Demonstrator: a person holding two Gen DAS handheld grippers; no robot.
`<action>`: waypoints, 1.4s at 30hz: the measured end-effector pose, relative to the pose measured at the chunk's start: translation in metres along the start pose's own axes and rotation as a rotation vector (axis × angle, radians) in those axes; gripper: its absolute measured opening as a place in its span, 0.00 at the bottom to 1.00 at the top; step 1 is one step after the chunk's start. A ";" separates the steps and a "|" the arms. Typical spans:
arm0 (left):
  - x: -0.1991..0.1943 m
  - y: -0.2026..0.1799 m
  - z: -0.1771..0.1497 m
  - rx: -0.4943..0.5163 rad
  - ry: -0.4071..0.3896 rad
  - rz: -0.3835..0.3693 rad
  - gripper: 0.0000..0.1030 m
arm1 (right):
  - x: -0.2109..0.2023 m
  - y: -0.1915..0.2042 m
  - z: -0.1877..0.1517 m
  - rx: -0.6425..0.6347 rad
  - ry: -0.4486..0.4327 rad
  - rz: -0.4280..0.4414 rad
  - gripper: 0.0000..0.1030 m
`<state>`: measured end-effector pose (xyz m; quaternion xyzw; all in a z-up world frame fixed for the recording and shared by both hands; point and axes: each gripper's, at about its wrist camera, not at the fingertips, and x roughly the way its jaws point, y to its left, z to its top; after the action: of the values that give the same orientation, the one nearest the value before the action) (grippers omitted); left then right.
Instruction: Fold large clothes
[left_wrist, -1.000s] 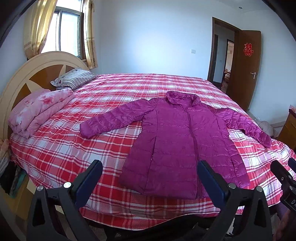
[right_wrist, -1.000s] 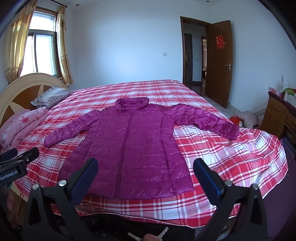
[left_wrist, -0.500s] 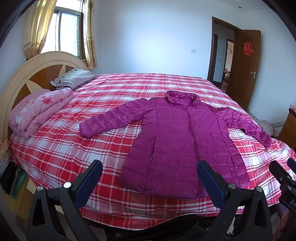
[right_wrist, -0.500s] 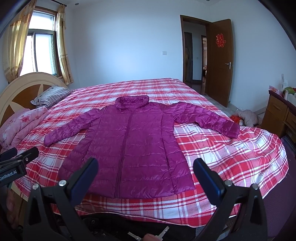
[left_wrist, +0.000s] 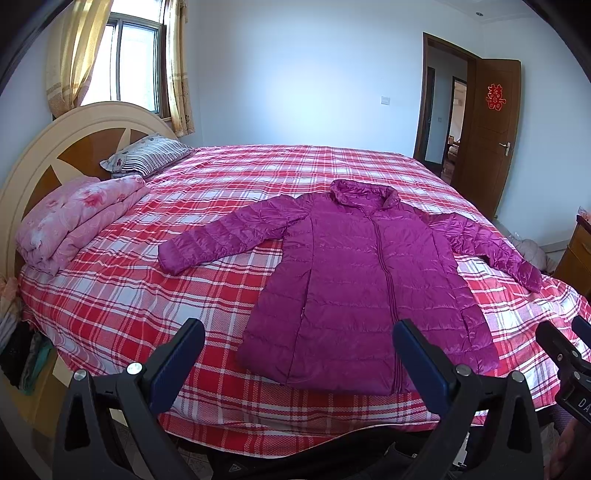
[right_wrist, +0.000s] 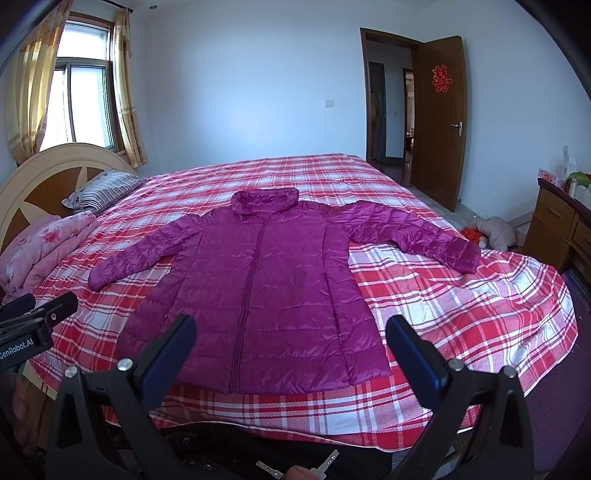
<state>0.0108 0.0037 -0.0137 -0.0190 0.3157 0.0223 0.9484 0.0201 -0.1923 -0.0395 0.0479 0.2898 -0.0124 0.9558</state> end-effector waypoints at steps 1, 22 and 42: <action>0.000 0.000 0.000 0.000 0.001 0.000 0.99 | 0.000 0.000 0.000 0.001 0.000 0.000 1.00; 0.002 -0.005 -0.003 0.018 -0.010 -0.042 0.99 | 0.006 -0.003 -0.003 0.022 0.025 0.035 1.00; 0.156 -0.031 0.037 0.192 0.110 -0.039 0.99 | 0.138 -0.141 -0.009 0.188 0.169 -0.019 0.98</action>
<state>0.1588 -0.0205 -0.0771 0.0645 0.3676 -0.0277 0.9273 0.1228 -0.3310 -0.1357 0.1353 0.3675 -0.0444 0.9191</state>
